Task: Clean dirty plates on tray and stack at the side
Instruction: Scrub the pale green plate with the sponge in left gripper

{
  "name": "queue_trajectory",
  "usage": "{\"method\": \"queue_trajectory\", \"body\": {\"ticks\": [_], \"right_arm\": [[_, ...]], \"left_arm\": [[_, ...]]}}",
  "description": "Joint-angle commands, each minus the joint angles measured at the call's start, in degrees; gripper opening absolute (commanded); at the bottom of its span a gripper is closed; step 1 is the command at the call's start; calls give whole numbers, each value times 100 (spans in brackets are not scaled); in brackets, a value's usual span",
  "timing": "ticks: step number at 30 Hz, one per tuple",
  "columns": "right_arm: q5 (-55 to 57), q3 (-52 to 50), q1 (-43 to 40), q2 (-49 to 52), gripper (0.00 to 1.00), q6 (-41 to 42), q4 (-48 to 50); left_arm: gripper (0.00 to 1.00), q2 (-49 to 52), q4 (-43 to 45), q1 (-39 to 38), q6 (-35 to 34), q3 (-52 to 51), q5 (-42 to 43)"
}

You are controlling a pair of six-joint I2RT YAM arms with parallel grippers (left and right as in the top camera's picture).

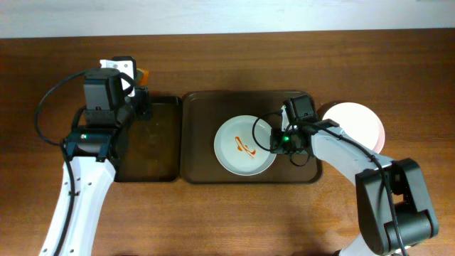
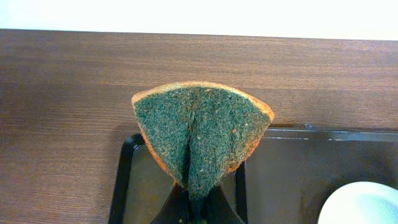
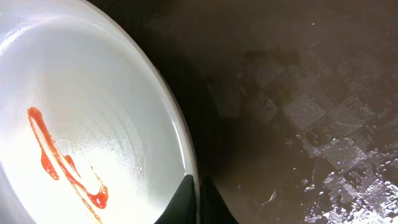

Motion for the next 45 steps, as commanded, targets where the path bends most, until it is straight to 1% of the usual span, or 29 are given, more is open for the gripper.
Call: {"method": "queue_trajectory", "body": {"ticks": [1,3,5,7,8,10,13,17,19,22,24,27,28,30,33,38,42,43,45], "right_arm": [[157,-28,57,-22,4,-55,-4],[157,-28,57,-22,4,-57,-22],[157,-28,57,-22,4,-55,-24],[157,-28,57,-22,4,-55,-42],[157,-28,57,-22,4,-57,-55],[157,-28,57,-22,4,-57,-72],[157,-28,57,-22,4,-57,-101],[157,-28,57,-22,4,-57,-153],[157,-28,57,-22,4,-57,-153],[157,-28,57,-22,4,-57,-153],[157,-28,57,-22,4,-57,-153],[157,-28,57,-22,4,-57,-153],[157,-28,57,-22,4,-57,-157],[157,-28,57,-22,4,-57,-157],[157,-28,57,-22,4,-61,-195],[155,-28,57,-22,4,-98,-219],[155,-28,57,-22,4,-98,-219],[155,-28,57,-22,4,-98,-219],[155,-28,57,-22,4,-98,-229]], "left_arm": [[0,-105,-13,31,-83,35,94],[0,-57,-203,31,-442,26,675],[0,236,-485,28,-839,26,1606],[0,608,-540,-33,-1093,26,2490],[0,929,-450,-129,-1158,26,3213],[0,1451,-205,-343,-1309,26,4148],[0,2149,299,-752,-1423,26,5156],[0,3032,968,-1335,-2210,26,5195],[0,3397,1344,-1567,-2778,26,5219],[0,3746,1661,-1790,-3685,26,5219],[0,3930,1845,-1978,-4059,26,5235],[0,4065,2055,-2234,-4245,26,5316],[0,4076,2055,-2382,-4245,26,5184],[0,4076,2096,-2498,-4404,26,5075],[0,4076,2087,-2632,-4454,26,4870],[0,4076,1757,-2715,-4450,24,3998],[0,4076,1648,-2715,-4448,22,3585],[0,4076,1497,-2715,-4441,20,3379],[0,4076,1154,-2699,-4151,22,2754]]}}
